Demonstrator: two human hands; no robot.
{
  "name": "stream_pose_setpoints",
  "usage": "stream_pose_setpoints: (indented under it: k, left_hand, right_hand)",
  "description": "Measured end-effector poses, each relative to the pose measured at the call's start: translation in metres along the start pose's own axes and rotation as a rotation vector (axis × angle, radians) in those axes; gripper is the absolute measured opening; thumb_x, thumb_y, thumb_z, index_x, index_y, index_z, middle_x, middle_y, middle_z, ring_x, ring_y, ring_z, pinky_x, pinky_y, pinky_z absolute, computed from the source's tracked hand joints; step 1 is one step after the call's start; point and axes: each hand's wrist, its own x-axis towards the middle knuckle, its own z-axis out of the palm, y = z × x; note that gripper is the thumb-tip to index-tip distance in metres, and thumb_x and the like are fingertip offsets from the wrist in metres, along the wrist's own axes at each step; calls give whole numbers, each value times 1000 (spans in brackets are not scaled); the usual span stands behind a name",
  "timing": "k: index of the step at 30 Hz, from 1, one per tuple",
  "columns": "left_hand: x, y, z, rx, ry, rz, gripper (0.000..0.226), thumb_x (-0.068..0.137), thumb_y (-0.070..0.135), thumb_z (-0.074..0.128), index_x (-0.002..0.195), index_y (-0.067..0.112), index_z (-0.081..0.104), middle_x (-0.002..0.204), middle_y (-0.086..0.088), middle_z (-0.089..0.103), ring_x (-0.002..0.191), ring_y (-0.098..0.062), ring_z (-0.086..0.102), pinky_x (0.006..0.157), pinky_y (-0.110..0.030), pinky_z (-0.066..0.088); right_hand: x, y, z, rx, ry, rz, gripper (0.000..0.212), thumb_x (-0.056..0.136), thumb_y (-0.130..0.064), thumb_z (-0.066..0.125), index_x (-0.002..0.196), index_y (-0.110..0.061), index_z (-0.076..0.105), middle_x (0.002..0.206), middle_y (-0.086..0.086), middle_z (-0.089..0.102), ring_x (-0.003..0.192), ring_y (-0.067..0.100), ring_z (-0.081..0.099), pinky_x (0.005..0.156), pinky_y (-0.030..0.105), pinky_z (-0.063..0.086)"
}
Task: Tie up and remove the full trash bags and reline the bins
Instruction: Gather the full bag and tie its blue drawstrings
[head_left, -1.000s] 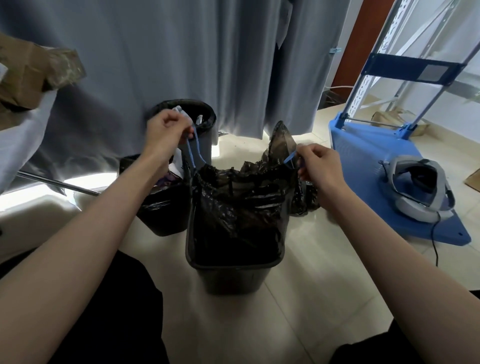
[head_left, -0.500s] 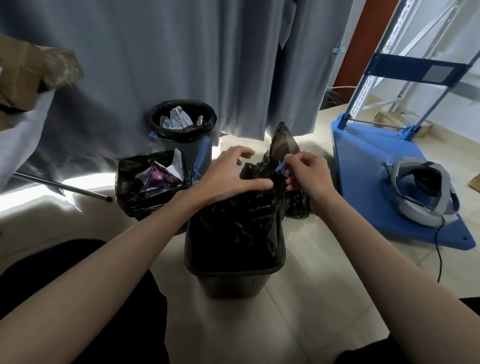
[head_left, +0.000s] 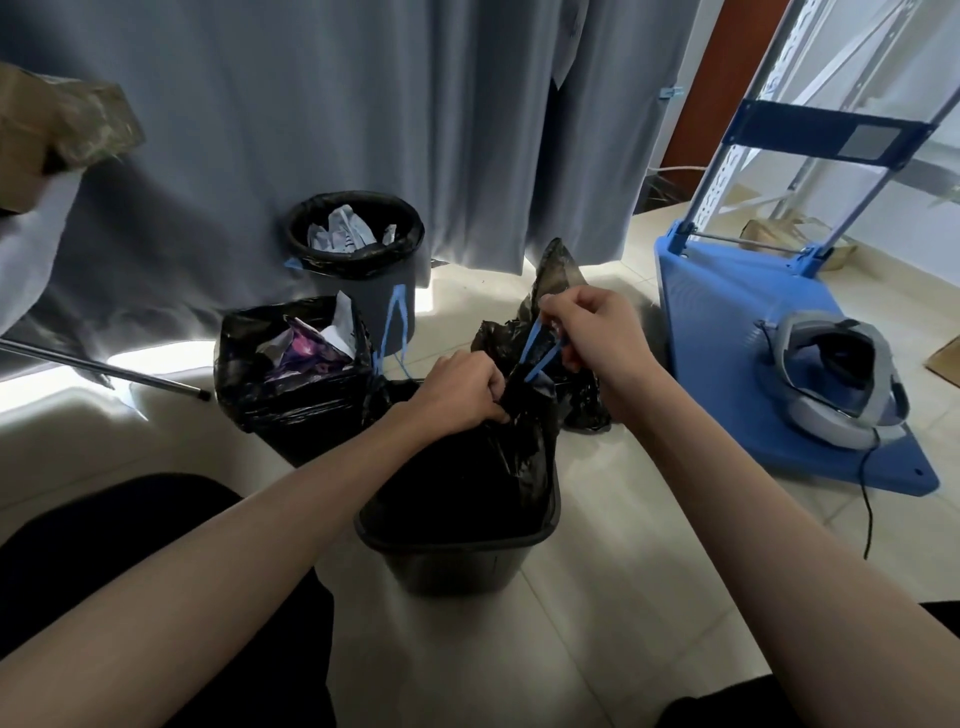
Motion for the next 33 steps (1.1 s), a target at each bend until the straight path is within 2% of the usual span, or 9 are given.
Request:
stream_pose_setpoints:
  k: [5,8,14,18,22,24,27,30,33]
  left_hand:
    - [1,-6,13,19,12,-36,31,65,23,84,58,18,54,72,-4,60,78,-28,61,61,-30,40]
    - [0,-8,15,72,-33,-20,32,69,27,80,88,13,57,89,-8,58,92,-33,60,71,-36,48]
    - [-8,0,-35,-320,-57,47,33,65,48,85,84,34,61,89,4,67,79,-8,60,74,-26,48]
    - [-12,4,-46,-545,117,14,12,82,18,76,79,8,71,65,-3,65,55,-5,58,54,-14,46]
    - [-8,-5,-49,-670,96,11,7,82,8,74,78,5,70,65,-17,67,60,-25,65,66,-37,59]
    - [-9,-7,-53,-750,105,4,7,82,5,73,81,0,69,66,-16,68,62,-26,68,70,-39,61]
    - [-12,-8,-60,-832,128,-7,15,82,3,74,89,-9,68,68,-15,67,62,-21,69,69,-33,60]
    - [-17,-15,-69,-790,37,28,24,77,10,80,97,-1,72,82,-16,70,77,-20,69,80,-31,59]
    - [-15,-36,-82,-435,-36,-11,71,64,32,89,128,24,58,124,-4,58,109,-14,58,99,-31,48]
  right_hand:
    - [-13,-17,10,143,-92,-7,19,88,-11,64,70,-6,60,60,7,48,46,13,39,42,23,33]
    - [-23,-19,16,298,-146,11,13,93,-10,62,83,-1,61,63,7,53,46,12,47,45,21,41]
    - [-20,-20,14,322,-255,-5,25,98,-14,53,104,3,69,82,10,62,58,14,54,54,23,46]
    - [-10,7,9,-50,-87,-75,18,92,-16,57,99,-4,68,81,9,64,56,16,55,48,27,46]
    - [-11,47,17,-569,-279,-89,29,79,-13,73,104,-13,60,88,0,61,72,14,58,61,25,48]
    - [-10,62,20,-737,-275,-149,15,76,-8,70,85,-17,63,79,1,63,76,20,59,70,29,48]
    - [-7,72,13,-724,-216,-110,36,77,1,67,62,-27,52,65,-5,56,71,21,59,73,33,52]
    - [-5,78,9,-741,-228,-86,42,78,2,65,60,-31,47,68,-4,56,76,19,56,70,24,41]
    - [-3,79,11,-724,-234,-73,38,81,-4,66,64,-31,46,76,1,59,81,21,58,70,23,38]
